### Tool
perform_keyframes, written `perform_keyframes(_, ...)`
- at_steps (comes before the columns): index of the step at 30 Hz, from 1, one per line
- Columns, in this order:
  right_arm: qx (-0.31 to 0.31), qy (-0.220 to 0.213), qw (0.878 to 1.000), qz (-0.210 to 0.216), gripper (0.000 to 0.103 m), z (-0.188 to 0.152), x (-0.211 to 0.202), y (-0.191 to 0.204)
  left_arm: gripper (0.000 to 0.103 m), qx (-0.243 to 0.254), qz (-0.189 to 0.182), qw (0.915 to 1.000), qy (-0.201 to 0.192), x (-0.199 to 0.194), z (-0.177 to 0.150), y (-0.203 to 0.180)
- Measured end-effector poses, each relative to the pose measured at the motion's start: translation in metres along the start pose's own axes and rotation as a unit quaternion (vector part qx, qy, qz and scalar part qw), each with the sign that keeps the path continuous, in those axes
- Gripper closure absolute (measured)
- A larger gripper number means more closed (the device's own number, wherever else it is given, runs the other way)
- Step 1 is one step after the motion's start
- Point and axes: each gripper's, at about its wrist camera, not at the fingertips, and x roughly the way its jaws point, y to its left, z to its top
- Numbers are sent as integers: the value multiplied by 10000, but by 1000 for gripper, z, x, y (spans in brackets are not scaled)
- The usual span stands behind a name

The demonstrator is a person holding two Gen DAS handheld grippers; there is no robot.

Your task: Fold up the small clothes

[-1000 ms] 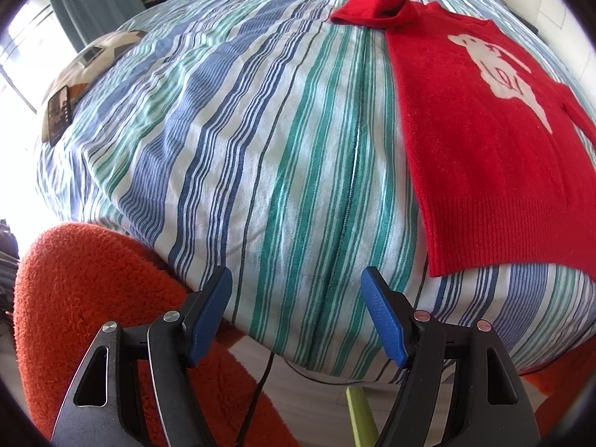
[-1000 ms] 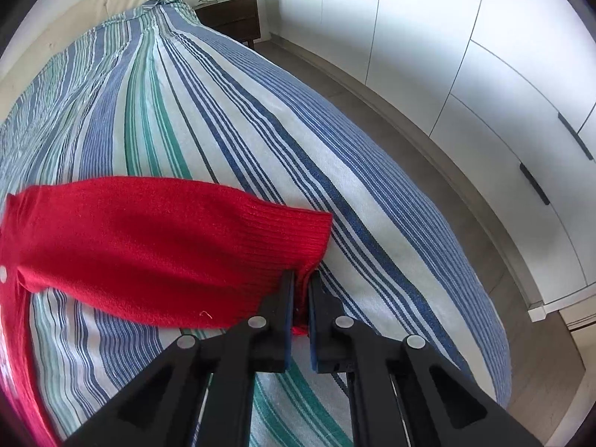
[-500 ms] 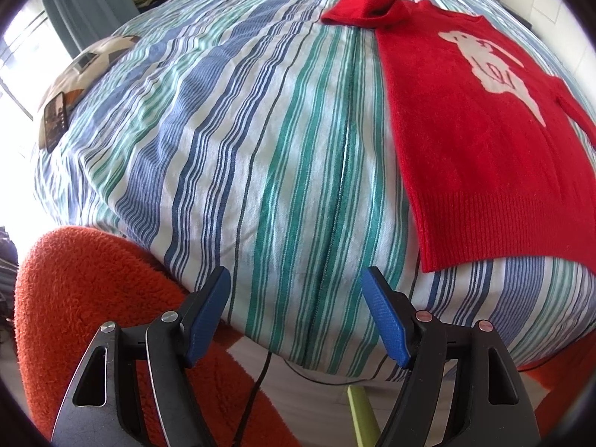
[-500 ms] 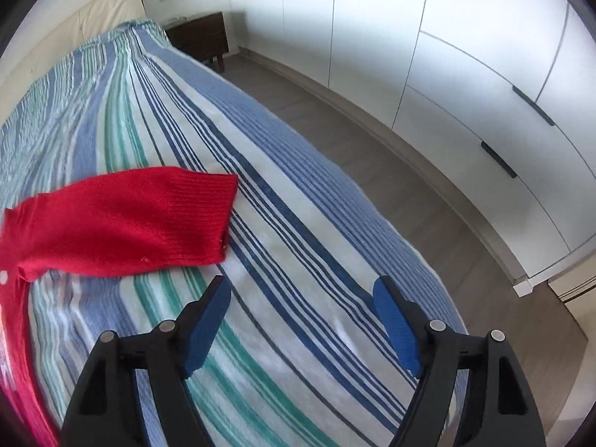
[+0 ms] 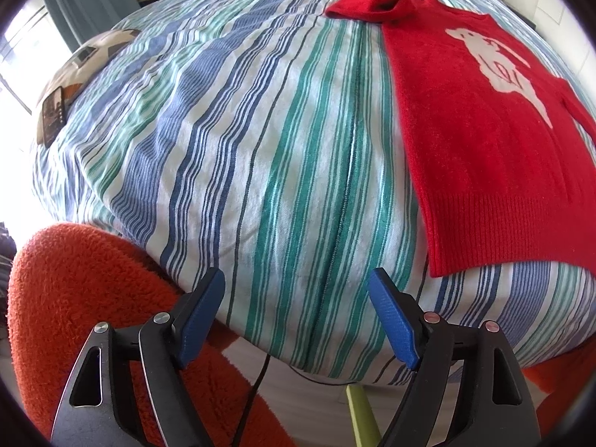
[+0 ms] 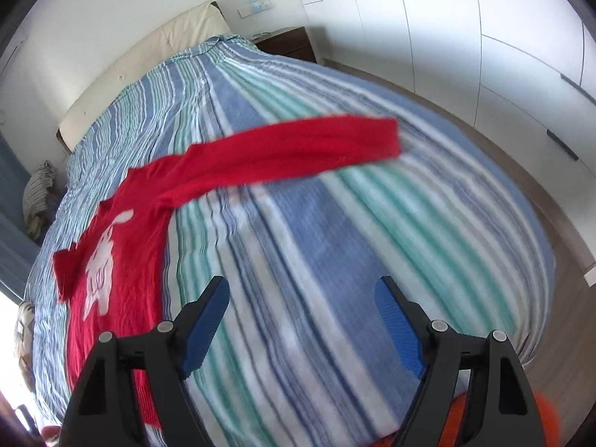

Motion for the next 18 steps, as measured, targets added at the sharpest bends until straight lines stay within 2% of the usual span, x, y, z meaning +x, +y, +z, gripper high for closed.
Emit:
perform_keyframes(3,48,89,9999,-64,23,-17,10,8,18,-90,13,10000,33,2,1,4)
perform_keyframes(10,105,216,9997,41,23,-29,19,6,18,-195,-83,9997,126,7,7,7)
perform_keyframes(13,152,211,9997,-22,23,-31,21,5,18,-216,-114,9997,-9,7,23,11)
perform_keyframes(18,350,329,9988,-31,21,-34,29,-1,10,-194,134,9993,-281,16,59,16)
